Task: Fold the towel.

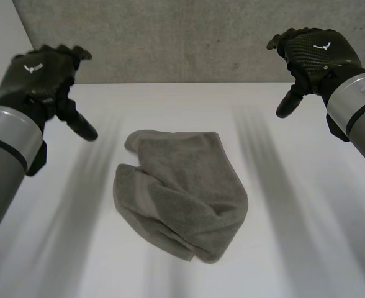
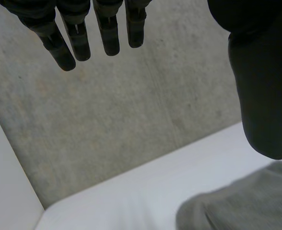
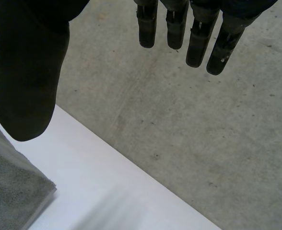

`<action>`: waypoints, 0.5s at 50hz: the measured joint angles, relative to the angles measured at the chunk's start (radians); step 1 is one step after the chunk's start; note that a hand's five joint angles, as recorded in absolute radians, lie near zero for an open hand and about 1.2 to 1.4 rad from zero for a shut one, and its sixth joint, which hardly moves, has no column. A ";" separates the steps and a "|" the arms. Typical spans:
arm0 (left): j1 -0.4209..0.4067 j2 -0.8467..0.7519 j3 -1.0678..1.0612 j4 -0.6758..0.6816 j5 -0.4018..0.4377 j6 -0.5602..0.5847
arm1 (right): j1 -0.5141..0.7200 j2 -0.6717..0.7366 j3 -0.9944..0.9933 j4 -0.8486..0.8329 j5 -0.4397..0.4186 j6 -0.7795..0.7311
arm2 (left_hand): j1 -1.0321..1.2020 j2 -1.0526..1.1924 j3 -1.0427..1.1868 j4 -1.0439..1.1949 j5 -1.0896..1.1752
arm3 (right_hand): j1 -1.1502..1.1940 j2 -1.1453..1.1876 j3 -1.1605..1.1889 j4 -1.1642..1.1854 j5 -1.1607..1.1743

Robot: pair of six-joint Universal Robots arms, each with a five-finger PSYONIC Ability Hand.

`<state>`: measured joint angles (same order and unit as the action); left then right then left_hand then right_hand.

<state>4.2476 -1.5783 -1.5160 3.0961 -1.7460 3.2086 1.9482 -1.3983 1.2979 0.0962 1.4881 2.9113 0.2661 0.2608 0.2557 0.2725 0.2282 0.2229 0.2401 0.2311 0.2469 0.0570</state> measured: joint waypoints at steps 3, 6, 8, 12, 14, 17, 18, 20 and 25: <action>-0.013 -0.012 -0.041 0.010 0.004 0.003 | 0.000 0.008 0.000 0.001 -0.022 -0.020 | 0.000 0.000 0.000 0.000 0.000 | 0.000 0.000 0.000 0.000 0.000; -0.032 -0.045 -0.092 0.035 0.007 0.006 | 0.001 0.029 0.002 0.006 -0.061 -0.069 | 0.000 0.000 0.000 0.000 0.000 | 0.000 0.000 0.000 0.000 0.000; -0.053 -0.087 -0.134 0.067 0.008 0.009 | 0.002 0.058 0.011 0.016 -0.107 -0.144 | 0.000 0.000 0.000 0.000 0.000 | 0.000 0.000 0.000 0.000 0.000; -0.101 -0.186 -0.194 0.144 0.009 0.022 | 0.005 0.135 0.051 0.051 -0.210 -0.364 | 0.000 0.000 0.000 0.000 0.000 | 0.000 0.000 0.000 0.000 0.000; -0.121 -0.229 -0.207 0.175 0.009 0.030 | 0.007 0.167 0.071 0.062 -0.241 -0.447 | 0.000 0.000 0.000 0.000 0.000 | 0.000 0.000 0.000 0.000 0.000; -0.147 -0.298 -0.212 0.223 0.010 0.044 | 0.011 0.227 0.101 0.065 -0.275 -0.560 | 0.001 0.002 0.002 0.000 0.017 | 0.000 0.000 0.000 0.000 0.000; -0.157 -0.327 -0.209 0.244 0.010 0.049 | 0.012 0.250 0.110 0.061 -0.282 -0.589 | 0.012 0.017 0.016 0.011 0.037 | 0.000 0.000 0.000 0.000 0.000; -0.172 -0.378 -0.199 0.282 0.010 0.059 | 0.016 0.299 0.126 0.043 -0.291 -0.627 | 0.075 0.086 0.089 0.074 0.119 | 0.000 0.000 0.000 0.000 0.000; -0.195 -0.471 -0.161 0.341 0.013 0.076 | 0.026 0.377 0.140 -0.009 -0.286 -0.644 | 0.438 0.439 0.451 0.444 0.455 | 0.000 0.000 0.000 0.000 0.000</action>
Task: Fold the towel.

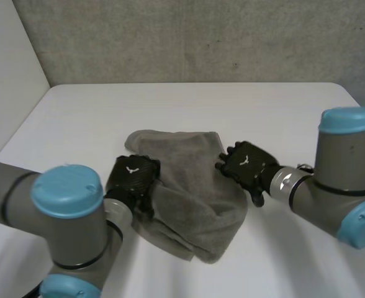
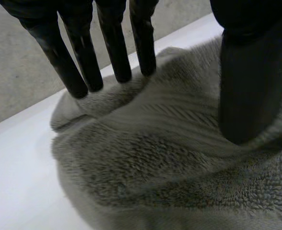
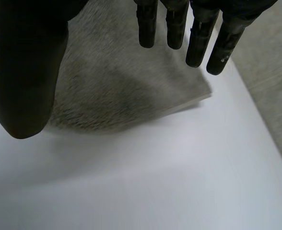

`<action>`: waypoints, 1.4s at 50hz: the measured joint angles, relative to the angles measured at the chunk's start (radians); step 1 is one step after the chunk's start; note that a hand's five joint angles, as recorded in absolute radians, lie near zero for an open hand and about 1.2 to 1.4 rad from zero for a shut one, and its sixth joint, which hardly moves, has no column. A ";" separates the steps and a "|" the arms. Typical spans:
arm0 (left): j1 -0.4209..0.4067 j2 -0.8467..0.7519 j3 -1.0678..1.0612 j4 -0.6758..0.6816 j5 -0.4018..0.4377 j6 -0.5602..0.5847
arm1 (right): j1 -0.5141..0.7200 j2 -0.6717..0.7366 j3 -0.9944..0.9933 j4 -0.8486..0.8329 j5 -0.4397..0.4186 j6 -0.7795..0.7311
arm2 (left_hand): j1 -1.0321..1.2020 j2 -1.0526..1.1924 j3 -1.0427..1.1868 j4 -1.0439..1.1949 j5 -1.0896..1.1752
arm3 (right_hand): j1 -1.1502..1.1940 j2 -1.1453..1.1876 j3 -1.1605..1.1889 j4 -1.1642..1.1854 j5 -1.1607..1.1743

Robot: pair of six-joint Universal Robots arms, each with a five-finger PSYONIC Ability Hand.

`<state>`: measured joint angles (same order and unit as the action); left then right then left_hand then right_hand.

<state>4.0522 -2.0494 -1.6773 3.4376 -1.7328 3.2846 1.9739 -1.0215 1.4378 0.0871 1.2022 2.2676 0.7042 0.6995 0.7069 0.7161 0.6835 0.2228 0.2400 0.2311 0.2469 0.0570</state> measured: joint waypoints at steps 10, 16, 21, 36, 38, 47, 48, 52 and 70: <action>0.006 -0.117 0.113 0.030 -0.019 0.088 | 0.016 0.034 -0.001 -0.062 0.029 0.032 | 0.698 0.789 0.820 0.790 0.752 | 0.000 0.000 0.000 0.000 0.000; 0.100 -0.120 0.181 0.067 -0.075 0.158 | 0.016 -0.018 -0.014 -0.075 0.041 0.082 | 0.698 0.789 0.824 0.790 0.752 | 0.000 0.000 0.000 0.000 0.000; 0.220 -0.137 0.251 0.097 -0.111 0.275 | 0.022 -0.025 -0.041 -0.079 0.045 0.104 | 0.698 0.789 0.825 0.790 0.752 | 0.000 0.000 0.000 0.000 0.000; 0.300 -0.142 0.227 0.104 -0.117 0.416 | 0.130 0.155 -0.251 -0.079 0.060 0.126 | -0.356 -0.345 -0.366 -0.378 -0.338 | 0.005 0.000 0.001 0.000 0.002; 0.297 -0.121 0.201 0.104 -0.118 0.414 | 0.149 0.189 -0.293 -0.079 0.070 0.139 | -0.409 -0.408 -0.421 -0.427 -0.403 | 0.006 0.001 0.002 0.000 0.003; 0.302 0.040 0.017 0.106 -0.117 0.407 | 0.225 0.384 -0.564 -0.077 0.142 0.197 | -0.434 -0.434 -0.448 -0.442 -0.440 | 0.091 0.071 0.092 0.072 0.099; 0.304 0.067 -0.017 0.106 -0.116 0.407 | 0.230 0.414 -0.608 -0.073 0.149 0.197 | -0.434 -0.434 -0.448 -0.442 -0.440 | 0.094 0.072 0.093 0.075 0.101; 0.305 0.142 -0.115 0.106 -0.111 0.408 | 0.236 0.500 -0.743 -0.050 0.164 0.188 | -0.434 -0.431 -0.445 -0.441 -0.427 | 0.098 0.072 0.093 0.077 0.105; 0.168 0.269 -0.385 0.100 0.063 0.380 | 0.226 0.808 -1.216 0.087 0.196 0.049 | -0.176 -0.179 -0.184 -0.193 -0.157 | 0.302 0.287 0.297 0.280 0.301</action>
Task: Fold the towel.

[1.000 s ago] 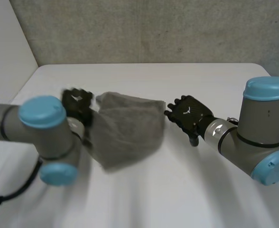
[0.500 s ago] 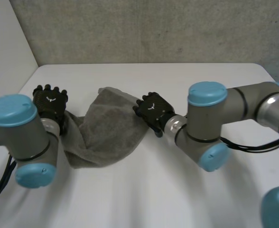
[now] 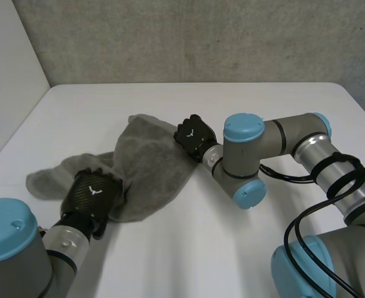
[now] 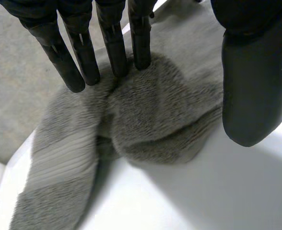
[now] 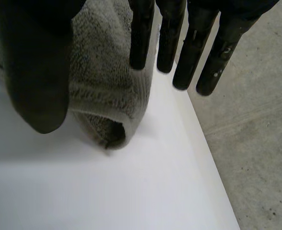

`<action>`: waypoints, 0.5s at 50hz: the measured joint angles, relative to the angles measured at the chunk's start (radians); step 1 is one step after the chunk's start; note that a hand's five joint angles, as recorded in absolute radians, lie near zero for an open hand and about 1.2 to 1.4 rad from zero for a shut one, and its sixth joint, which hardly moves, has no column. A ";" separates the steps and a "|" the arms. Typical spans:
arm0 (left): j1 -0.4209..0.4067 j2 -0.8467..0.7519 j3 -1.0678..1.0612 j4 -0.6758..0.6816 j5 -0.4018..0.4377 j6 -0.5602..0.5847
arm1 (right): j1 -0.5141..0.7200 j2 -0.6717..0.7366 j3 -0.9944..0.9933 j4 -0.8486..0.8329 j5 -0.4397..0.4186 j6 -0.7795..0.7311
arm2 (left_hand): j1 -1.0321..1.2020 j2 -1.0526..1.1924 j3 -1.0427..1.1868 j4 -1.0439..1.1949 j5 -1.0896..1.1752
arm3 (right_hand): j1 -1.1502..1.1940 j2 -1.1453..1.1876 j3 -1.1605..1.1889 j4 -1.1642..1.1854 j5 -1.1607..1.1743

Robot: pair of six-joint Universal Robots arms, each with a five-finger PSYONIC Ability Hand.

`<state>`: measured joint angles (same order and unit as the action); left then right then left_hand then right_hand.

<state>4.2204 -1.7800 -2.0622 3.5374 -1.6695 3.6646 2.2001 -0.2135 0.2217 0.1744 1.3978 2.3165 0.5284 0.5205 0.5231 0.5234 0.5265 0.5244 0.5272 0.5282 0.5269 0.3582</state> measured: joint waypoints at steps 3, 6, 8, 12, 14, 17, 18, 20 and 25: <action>-0.009 -0.049 0.038 -0.002 0.000 -0.025 | -0.004 0.018 -0.021 -0.002 0.000 -0.005 | -0.003 -0.003 -0.002 -0.002 -0.008 | 0.078 0.075 0.076 0.076 0.068; -0.011 -0.098 0.081 -0.007 -0.005 -0.051 | -0.009 0.033 -0.035 -0.004 -0.001 -0.005 | -0.017 -0.021 -0.019 -0.016 -0.034 | 0.209 0.210 0.205 0.206 0.200; -0.011 -0.124 0.105 -0.010 -0.010 -0.066 | -0.014 0.043 -0.045 -0.004 -0.001 -0.005 | -0.044 -0.043 -0.048 -0.042 -0.068 | 0.373 0.363 0.357 0.359 0.357; -0.008 -0.156 0.141 -0.012 -0.028 -0.094 | -0.026 0.057 -0.069 -0.003 0.000 -0.001 | -0.118 -0.107 -0.129 -0.123 -0.151 | 0.747 0.735 0.739 0.743 0.754; -0.007 -0.164 0.154 -0.013 -0.043 -0.108 | -0.032 0.058 -0.084 -0.002 0.001 0.004 | -0.183 -0.178 -0.192 -0.183 -0.212 | 0.778 0.758 0.798 0.800 0.799; -0.007 -0.166 0.164 -0.013 -0.062 -0.120 | -0.035 0.048 -0.101 0.000 0.003 0.019 | -0.236 -0.239 -0.250 -0.242 -0.271 | 0.778 0.757 0.804 0.804 0.799; -0.007 -0.165 0.167 -0.013 -0.073 -0.125 | -0.037 0.038 -0.108 0.003 0.005 0.035 | -0.248 -0.250 -0.262 -0.250 -0.283 | 0.778 0.757 0.805 0.804 0.799; -0.007 -0.163 0.169 -0.013 -0.085 -0.130 | -0.039 0.011 -0.116 0.008 0.010 0.074 | -0.257 -0.255 -0.267 -0.250 -0.290 | 0.778 0.757 0.805 0.804 0.799; -0.009 -0.150 0.167 -0.014 -0.109 -0.136 | -0.056 -0.086 -0.114 0.070 0.031 0.212 | -0.262 -0.255 -0.267 -0.250 -0.293 | 0.778 0.757 0.805 0.804 0.800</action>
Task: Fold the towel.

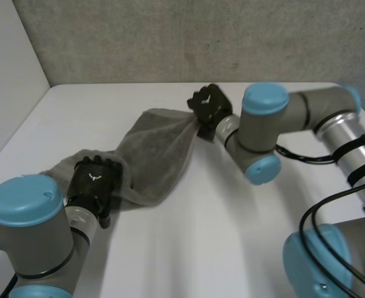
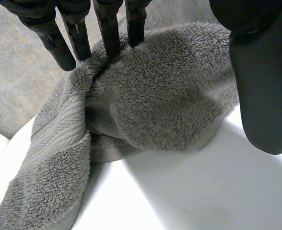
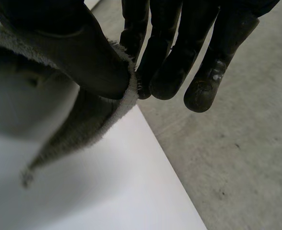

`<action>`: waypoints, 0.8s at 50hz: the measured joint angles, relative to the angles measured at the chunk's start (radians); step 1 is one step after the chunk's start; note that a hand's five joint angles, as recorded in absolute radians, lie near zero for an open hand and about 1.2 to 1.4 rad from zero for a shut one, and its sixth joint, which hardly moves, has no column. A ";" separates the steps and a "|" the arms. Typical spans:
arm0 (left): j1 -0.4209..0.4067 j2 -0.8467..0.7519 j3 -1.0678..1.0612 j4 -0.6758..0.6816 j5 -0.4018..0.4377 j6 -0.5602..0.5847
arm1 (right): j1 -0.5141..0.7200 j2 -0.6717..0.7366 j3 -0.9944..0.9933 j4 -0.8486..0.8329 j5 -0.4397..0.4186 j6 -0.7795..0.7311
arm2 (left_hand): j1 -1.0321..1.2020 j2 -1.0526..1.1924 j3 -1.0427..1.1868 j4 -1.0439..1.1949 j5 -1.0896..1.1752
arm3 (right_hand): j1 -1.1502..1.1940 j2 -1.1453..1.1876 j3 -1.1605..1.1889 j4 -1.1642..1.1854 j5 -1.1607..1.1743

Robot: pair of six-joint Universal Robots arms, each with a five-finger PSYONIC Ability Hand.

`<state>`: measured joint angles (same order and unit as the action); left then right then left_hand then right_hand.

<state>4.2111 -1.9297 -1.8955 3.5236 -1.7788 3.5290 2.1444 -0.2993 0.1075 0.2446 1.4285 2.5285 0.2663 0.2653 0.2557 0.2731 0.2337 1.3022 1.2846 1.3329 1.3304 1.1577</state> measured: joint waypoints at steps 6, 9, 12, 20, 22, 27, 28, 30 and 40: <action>-0.001 0.042 -0.015 0.000 -0.006 -0.011 | -0.034 -0.094 0.014 0.202 0.033 0.079 | 0.000 0.000 0.000 0.000 0.000 | 0.000 0.000 0.000 0.000 0.000; -0.001 0.071 -0.027 0.001 -0.004 -0.028 | -0.060 -0.122 0.021 0.364 0.064 0.095 | 0.000 0.000 0.000 0.000 0.000 | 0.000 0.000 0.000 0.000 0.000; -0.002 0.086 -0.035 0.003 0.001 -0.045 | -0.083 -0.133 0.035 0.476 0.082 0.116 | 0.000 0.000 0.000 0.000 0.002 | -0.001 0.000 0.000 0.000 0.000; -0.020 0.061 -0.023 0.005 0.010 -0.070 | -0.161 -0.254 0.180 0.569 0.040 0.237 | 0.000 0.000 0.001 0.000 0.012 | 0.000 0.000 0.000 0.000 0.000; -0.024 0.044 -0.015 0.005 0.010 -0.071 | -0.178 -0.302 0.233 0.561 0.021 0.254 | 0.000 0.000 0.002 0.000 0.016 | 0.000 0.000 0.000 0.000 0.000; -0.030 -0.007 0.008 0.004 0.011 -0.072 | -0.210 -0.443 0.407 0.496 -0.018 0.271 | 0.002 0.008 0.007 0.003 0.038 | 0.000 0.000 0.000 0.000 0.000; -0.030 -0.012 0.010 0.004 0.012 -0.072 | -0.212 -0.457 0.428 0.487 -0.020 0.271 | 0.002 0.009 0.008 0.003 0.040 | 0.000 0.000 0.000 0.000 0.000; -0.029 -0.031 0.021 0.002 0.018 -0.072 | -0.219 -0.510 0.507 0.449 -0.027 0.267 | 0.007 0.022 0.022 0.003 0.056 | 0.000 0.000 0.000 0.000 0.000; -0.020 -0.078 0.073 -0.001 0.088 -0.074 | -0.226 -0.711 0.863 0.283 -0.031 0.208 | 0.018 0.038 0.041 0.003 0.073 | 0.000 0.000 0.000 0.000 0.001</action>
<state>4.1907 -2.0078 -1.8220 3.5229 -1.6909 3.4551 1.9181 -1.0098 0.9708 0.5272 1.3978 2.7361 0.2846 0.3034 0.2969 0.2761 0.3062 1.3022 1.2846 1.3330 1.3304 1.1584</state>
